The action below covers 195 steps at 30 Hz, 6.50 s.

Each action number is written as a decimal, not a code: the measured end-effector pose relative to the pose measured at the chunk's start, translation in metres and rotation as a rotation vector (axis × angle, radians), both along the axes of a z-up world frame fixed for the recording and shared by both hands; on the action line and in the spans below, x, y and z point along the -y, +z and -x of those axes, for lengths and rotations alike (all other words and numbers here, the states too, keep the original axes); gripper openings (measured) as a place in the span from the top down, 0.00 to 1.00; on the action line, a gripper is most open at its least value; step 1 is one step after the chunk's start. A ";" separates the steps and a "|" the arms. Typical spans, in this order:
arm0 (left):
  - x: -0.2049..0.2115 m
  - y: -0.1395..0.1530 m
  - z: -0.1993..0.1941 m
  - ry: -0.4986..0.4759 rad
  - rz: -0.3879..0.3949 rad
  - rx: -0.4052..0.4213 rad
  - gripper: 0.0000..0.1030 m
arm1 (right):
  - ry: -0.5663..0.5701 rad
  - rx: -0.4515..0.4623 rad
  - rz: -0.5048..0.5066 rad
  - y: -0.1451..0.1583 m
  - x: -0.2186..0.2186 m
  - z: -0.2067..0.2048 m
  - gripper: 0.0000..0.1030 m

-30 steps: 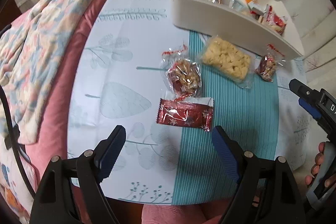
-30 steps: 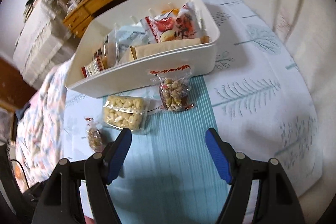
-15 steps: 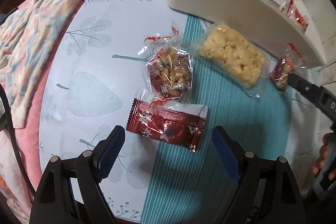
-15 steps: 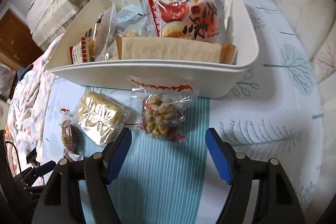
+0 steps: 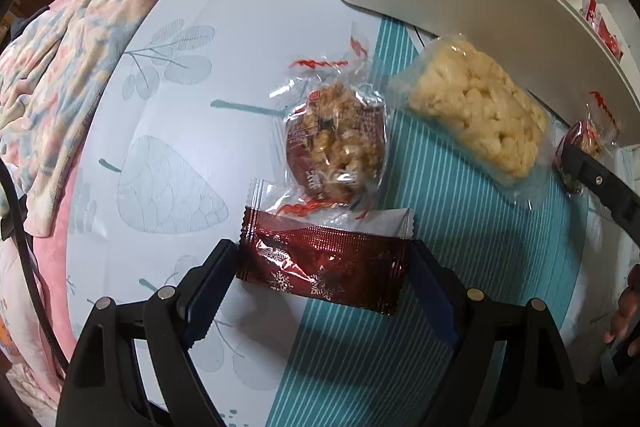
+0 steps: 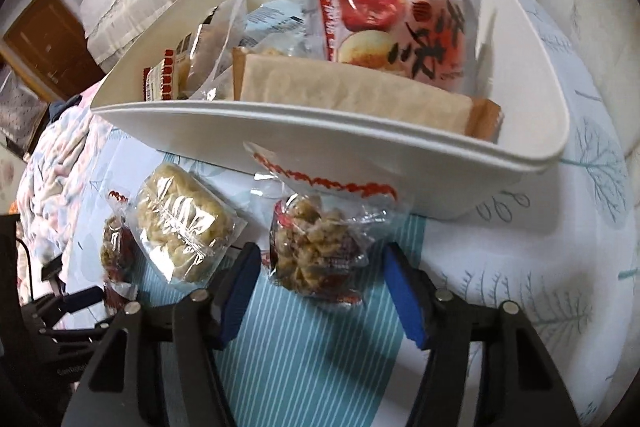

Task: Organize snacks
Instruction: 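Grasp the dark red wrapper with the left gripper while the right grasps the clear nut bag, then carry both held snacks into the white tray and open both grippers, then grasp the small nut bag with the left gripper while the right grasps the cracker bag, then carry both held bags into the white tray and open both grippers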

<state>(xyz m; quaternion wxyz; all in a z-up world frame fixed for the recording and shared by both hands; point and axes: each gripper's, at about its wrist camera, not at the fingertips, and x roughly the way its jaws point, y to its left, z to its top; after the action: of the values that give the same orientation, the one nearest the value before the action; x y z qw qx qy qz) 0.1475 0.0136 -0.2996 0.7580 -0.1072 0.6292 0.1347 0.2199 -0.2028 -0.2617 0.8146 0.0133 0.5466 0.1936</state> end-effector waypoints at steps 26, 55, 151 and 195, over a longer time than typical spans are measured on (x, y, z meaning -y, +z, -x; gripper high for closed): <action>0.002 0.011 0.020 0.043 0.047 0.036 0.55 | 0.023 -0.062 0.004 -0.005 -0.021 0.014 0.56; 0.002 0.133 0.004 -0.017 0.105 0.141 0.56 | 0.268 0.194 -0.176 0.109 -0.079 0.035 0.67; -0.088 0.001 -0.024 0.363 0.488 0.064 0.51 | 0.451 -0.030 0.086 0.008 -0.144 0.045 0.31; -0.092 0.039 -0.022 0.323 0.435 0.003 0.64 | 0.456 -0.100 -0.019 0.047 -0.130 0.048 0.46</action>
<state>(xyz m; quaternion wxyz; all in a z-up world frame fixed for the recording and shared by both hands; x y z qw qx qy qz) 0.1693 0.1052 -0.2602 0.6867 -0.3667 0.6170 0.1155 0.1723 -0.0731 -0.2144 0.7217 -0.0932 0.5731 0.3769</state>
